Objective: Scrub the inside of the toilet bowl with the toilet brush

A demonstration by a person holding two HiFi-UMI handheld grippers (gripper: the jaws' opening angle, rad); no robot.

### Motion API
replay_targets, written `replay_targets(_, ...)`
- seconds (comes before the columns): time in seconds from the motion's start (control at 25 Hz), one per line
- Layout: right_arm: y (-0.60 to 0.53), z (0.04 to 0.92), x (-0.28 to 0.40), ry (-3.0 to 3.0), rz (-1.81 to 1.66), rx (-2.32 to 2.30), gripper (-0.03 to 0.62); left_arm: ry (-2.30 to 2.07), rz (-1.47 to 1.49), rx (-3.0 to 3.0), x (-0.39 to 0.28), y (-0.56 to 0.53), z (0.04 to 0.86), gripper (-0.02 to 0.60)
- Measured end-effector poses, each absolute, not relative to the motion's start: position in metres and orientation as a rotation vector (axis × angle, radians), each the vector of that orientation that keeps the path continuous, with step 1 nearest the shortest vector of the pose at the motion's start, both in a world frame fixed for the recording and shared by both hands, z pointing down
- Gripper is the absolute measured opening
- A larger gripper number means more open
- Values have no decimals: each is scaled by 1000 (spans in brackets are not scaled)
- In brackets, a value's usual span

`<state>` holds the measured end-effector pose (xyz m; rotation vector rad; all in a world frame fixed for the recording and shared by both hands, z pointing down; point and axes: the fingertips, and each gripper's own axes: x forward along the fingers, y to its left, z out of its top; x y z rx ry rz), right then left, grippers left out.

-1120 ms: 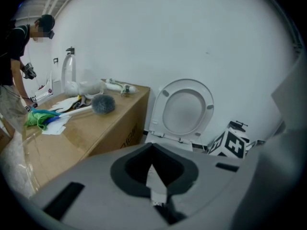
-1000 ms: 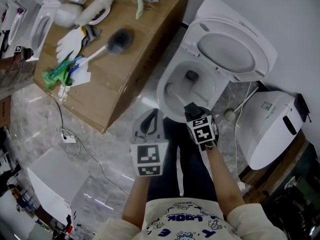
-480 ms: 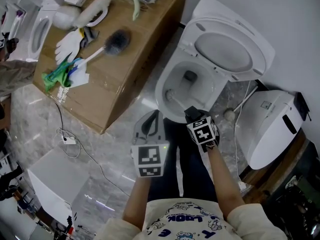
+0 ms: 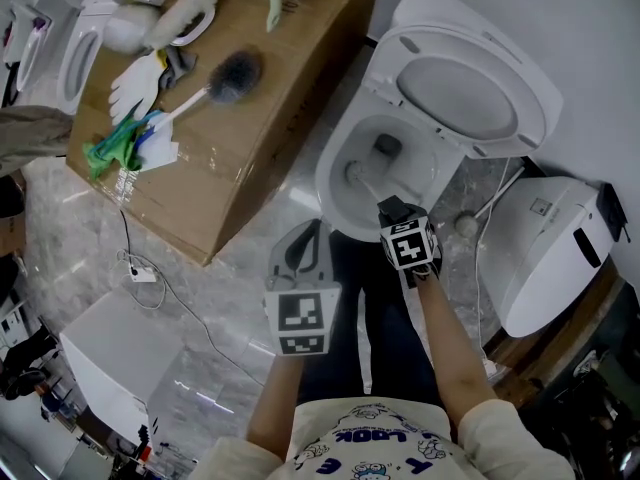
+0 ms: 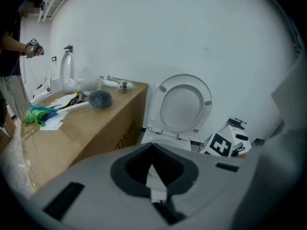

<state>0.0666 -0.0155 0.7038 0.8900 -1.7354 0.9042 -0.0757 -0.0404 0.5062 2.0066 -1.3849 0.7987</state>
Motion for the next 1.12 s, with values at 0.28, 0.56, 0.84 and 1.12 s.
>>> replay_targets(0.28, -30, 723, 85, -1711, 929, 944, 164, -1382, 800, 2002, -74, -42, 509, 2)
replay_targets(0.56, -36, 738, 98, -1675, 947, 983, 164, -1380, 796, 2003, -71, -45, 513, 2)
replay_targets(0.84, -38, 744, 106, -1665, 947, 985, 164, -1384, 798, 2003, -69, -49, 516, 2)
replay_targets(1.12, -32, 740, 107, -1678, 940, 954, 164, -1389, 794, 2001, -68, -52, 518, 2)
